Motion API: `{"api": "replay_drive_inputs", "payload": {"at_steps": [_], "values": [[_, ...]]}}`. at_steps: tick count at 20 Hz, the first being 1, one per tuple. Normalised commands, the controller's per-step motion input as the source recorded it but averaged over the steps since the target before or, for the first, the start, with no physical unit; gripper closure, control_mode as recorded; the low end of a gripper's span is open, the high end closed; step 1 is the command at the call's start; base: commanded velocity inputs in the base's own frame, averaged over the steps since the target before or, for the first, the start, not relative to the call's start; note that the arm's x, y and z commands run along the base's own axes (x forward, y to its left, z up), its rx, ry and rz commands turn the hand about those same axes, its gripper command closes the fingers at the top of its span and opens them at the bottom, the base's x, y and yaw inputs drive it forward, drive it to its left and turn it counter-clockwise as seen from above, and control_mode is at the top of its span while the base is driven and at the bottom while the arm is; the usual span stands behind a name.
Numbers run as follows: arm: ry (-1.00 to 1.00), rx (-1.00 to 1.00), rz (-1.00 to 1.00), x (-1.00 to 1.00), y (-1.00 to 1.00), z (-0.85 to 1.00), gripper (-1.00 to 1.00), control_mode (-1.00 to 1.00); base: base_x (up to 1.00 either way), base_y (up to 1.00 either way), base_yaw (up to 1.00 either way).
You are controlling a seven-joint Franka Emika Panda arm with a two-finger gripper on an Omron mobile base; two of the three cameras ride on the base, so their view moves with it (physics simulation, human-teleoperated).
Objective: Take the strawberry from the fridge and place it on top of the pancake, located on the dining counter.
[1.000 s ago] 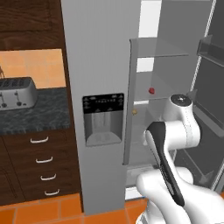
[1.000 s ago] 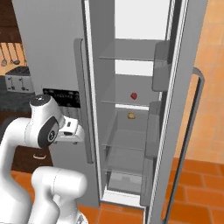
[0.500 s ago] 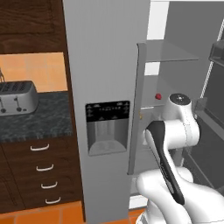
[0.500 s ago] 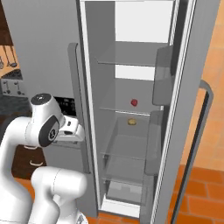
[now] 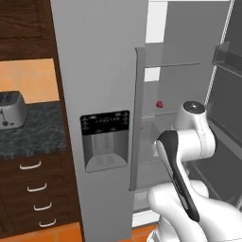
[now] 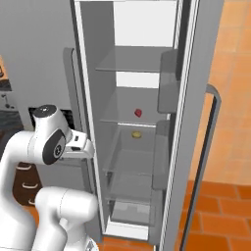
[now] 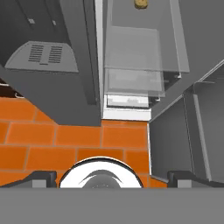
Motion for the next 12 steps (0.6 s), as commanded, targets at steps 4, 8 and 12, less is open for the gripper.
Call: {"api": "replay_drive_inputs", "payload": {"at_steps": [4, 8, 12], "values": [[0.00, 0.00, 0.00, 0.00, 0.00, 0.00, -1.00, 1.00, 0.20, -0.21, -0.27], [0.00, 0.00, 0.00, 0.00, 0.00, 0.00, -1.00, 1.00, 0.39, -0.21, -0.25], [0.00, 0.00, 0.00, 0.00, 0.00, 0.00, -1.00, 1.00, 0.55, -0.05, -0.09]]}}
